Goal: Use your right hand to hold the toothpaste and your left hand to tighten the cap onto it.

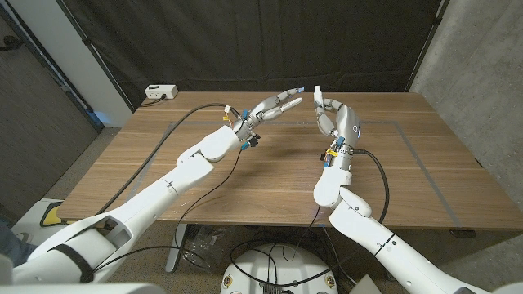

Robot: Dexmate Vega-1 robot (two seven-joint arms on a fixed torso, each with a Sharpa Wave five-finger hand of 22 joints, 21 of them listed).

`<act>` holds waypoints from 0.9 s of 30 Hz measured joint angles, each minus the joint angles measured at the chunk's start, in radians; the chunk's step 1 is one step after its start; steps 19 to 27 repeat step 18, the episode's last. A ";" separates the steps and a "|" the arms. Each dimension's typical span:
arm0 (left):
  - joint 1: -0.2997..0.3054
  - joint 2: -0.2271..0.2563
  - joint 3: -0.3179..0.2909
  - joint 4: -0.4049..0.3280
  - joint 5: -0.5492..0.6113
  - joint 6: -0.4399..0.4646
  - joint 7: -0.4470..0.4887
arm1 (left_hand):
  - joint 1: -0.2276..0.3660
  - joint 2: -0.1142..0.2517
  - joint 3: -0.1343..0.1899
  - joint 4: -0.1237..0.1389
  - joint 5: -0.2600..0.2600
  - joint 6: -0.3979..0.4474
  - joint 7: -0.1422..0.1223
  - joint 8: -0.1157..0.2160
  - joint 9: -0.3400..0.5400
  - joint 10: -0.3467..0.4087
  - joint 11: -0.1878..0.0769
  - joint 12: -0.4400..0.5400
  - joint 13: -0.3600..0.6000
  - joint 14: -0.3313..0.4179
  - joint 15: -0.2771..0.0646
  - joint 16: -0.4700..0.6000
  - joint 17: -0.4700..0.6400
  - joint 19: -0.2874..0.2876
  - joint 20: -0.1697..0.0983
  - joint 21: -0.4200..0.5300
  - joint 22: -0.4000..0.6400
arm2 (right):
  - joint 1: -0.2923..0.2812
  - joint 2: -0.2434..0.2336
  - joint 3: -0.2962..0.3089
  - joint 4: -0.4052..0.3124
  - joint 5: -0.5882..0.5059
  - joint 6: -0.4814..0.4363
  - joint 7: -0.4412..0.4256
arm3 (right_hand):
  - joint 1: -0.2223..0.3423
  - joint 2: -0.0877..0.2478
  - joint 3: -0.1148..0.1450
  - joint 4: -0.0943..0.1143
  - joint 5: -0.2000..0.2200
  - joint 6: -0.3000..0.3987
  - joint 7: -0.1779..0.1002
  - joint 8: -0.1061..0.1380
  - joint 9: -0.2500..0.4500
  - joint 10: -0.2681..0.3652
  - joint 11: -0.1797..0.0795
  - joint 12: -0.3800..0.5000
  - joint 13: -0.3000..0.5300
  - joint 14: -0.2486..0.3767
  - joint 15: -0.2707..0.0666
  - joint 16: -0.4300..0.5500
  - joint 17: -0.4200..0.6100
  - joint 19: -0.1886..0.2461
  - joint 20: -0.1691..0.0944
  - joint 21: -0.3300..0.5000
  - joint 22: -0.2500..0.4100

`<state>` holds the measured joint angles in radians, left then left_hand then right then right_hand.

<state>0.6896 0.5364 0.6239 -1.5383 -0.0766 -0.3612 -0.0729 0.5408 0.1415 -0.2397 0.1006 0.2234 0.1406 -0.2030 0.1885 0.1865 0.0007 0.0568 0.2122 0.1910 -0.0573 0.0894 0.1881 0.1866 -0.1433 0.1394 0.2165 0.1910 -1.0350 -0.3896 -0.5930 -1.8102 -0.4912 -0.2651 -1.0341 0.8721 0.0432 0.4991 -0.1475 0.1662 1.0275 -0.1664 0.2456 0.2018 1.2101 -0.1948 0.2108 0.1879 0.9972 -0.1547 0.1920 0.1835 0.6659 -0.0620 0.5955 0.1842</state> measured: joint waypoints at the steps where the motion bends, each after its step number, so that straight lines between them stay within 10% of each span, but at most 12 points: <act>1: 0.009 0.006 -0.006 -0.010 0.000 0.000 0.000 | 0.000 0.000 0.000 0.000 0.000 -0.003 0.003 -0.001 0.000 0.001 -0.001 0.000 0.000 0.000 0.000 0.000 0.000 0.000 0.000 0.000 0.000 | 0.000 0.000 0.000 0.000 0.000 -0.002 0.002 | -0.001 -0.001 0.000 0.000 0.000 0.000 0.000 0.000 0.000 0.000 0.000 0.000 0.000 0.000 0.000 0.000 0.000 -0.001 -0.001 0.000 0.000; 27: 0.083 0.041 -0.058 -0.092 -0.023 0.062 0.091 | 0.000 0.000 0.000 0.000 0.000 -0.001 0.009 -0.001 0.000 0.009 0.002 0.000 0.000 0.004 -0.004 0.000 0.000 0.000 0.000 0.000 0.000 | 0.024 -0.004 -0.006 0.006 0.004 -0.002 0.039 | 0.000 -0.001 0.000 0.000 -0.001 0.002 -0.002 -0.005 0.001 0.000 0.000 0.000 0.001 0.000 0.000 0.000 0.000 -0.001 -0.001 0.000 0.000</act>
